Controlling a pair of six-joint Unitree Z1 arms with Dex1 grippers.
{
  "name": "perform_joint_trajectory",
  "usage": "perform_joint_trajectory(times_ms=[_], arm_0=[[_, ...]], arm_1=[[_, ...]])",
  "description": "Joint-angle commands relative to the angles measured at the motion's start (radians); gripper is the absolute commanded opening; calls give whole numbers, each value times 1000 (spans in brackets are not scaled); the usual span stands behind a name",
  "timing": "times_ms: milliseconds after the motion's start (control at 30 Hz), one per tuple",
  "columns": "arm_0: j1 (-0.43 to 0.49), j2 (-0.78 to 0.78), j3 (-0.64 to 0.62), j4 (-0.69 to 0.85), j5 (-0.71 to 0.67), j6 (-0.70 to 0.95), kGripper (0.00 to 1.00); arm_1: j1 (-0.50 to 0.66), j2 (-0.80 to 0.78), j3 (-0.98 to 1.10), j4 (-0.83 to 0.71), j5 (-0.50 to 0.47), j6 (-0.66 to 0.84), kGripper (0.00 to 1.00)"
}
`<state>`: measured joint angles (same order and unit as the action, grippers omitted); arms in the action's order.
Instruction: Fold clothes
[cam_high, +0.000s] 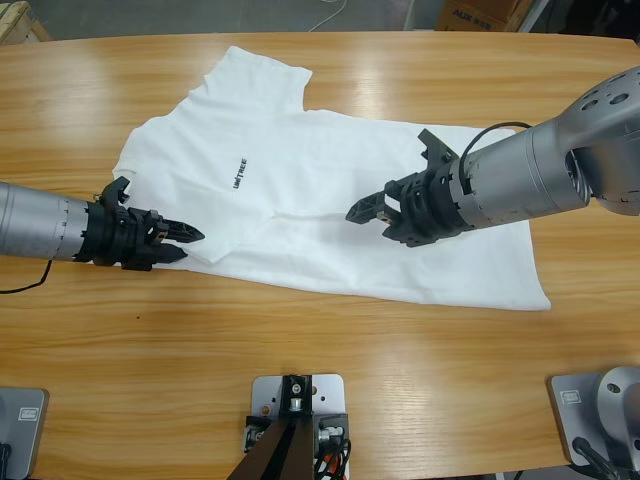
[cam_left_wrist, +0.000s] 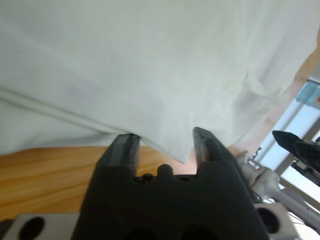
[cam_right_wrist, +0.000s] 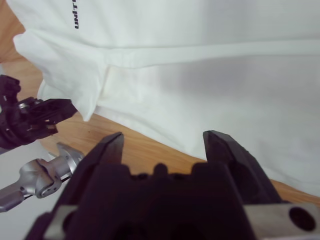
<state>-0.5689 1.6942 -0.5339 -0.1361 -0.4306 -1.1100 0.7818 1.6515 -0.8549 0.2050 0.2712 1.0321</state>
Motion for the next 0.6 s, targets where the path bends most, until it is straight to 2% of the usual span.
perform_joint_trajectory(times_ms=[33, 67, 100, 133, 467, 600], arm_0=[[-11, 66, 22, -36, 15, -1, 270], [-11, 66, 22, -41, 14, -1, 171], [-11, 62, 19, -49, 11, 0, 22], [-11, 55, 14, -56, 7, 3, 0], [-12, 25, -71, -52, -4, 39, 0], [-7, 37, -103, -49, -2, 103, 0]], arm_1=[[11, 10, 30, -15, -17, 14, 651], [11, 11, 30, -15, -17, 14, 651], [11, 13, 31, -16, -17, 14, 651], [11, 15, 31, -16, -17, 14, 651], [11, 22, 42, -29, -19, 14, 651], [11, 22, 43, -29, -18, 14, 651]])
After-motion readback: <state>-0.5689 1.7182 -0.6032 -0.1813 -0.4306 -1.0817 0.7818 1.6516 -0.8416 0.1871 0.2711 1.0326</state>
